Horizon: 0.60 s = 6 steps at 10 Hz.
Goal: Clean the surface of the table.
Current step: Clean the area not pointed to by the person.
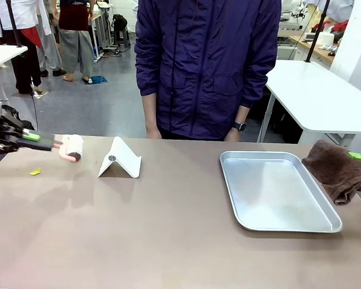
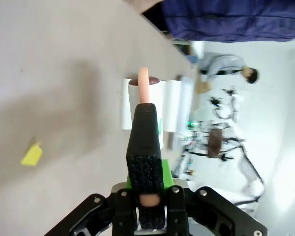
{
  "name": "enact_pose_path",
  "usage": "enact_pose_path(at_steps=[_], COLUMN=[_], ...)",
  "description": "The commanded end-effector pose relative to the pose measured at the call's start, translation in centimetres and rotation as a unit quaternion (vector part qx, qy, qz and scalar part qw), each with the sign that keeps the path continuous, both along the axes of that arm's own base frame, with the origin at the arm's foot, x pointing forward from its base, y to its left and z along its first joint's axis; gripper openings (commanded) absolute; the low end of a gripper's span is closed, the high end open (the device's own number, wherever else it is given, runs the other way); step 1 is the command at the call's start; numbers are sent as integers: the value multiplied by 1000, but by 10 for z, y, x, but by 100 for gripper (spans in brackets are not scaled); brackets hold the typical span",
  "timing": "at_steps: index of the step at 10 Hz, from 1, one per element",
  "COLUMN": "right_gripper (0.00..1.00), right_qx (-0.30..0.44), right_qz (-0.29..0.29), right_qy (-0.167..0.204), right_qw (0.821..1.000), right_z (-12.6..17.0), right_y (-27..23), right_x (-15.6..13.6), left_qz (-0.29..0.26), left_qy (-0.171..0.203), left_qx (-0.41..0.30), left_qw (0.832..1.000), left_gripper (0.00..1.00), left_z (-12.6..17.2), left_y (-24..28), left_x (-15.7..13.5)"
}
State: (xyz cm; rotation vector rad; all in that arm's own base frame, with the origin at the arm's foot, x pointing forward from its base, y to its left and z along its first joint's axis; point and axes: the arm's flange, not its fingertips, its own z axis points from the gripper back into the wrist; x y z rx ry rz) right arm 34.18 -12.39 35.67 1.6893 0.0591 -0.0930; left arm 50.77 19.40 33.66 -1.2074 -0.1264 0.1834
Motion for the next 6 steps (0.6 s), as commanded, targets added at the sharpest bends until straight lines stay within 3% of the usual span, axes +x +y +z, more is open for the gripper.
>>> enact_pose_path(at_steps=[1,3,6], right_gripper=[9,9,9], right_qx=[3,3,3], right_qz=[4,4,4], right_qy=[-2,-2,-2], right_qw=[1000,1000,1000], right_z=[5,5,5], right_y=[0,0,0], right_x=[0,0,0], left_qz=[6,22,113], left_qy=[-32,-45,-64], left_qx=[-54,-73,-98], left_qw=[998,996,987], left_gripper=[22,22,22], left_z=[17,10,-26], left_y=[21,60,123], left_x=[-29,-63,-116])
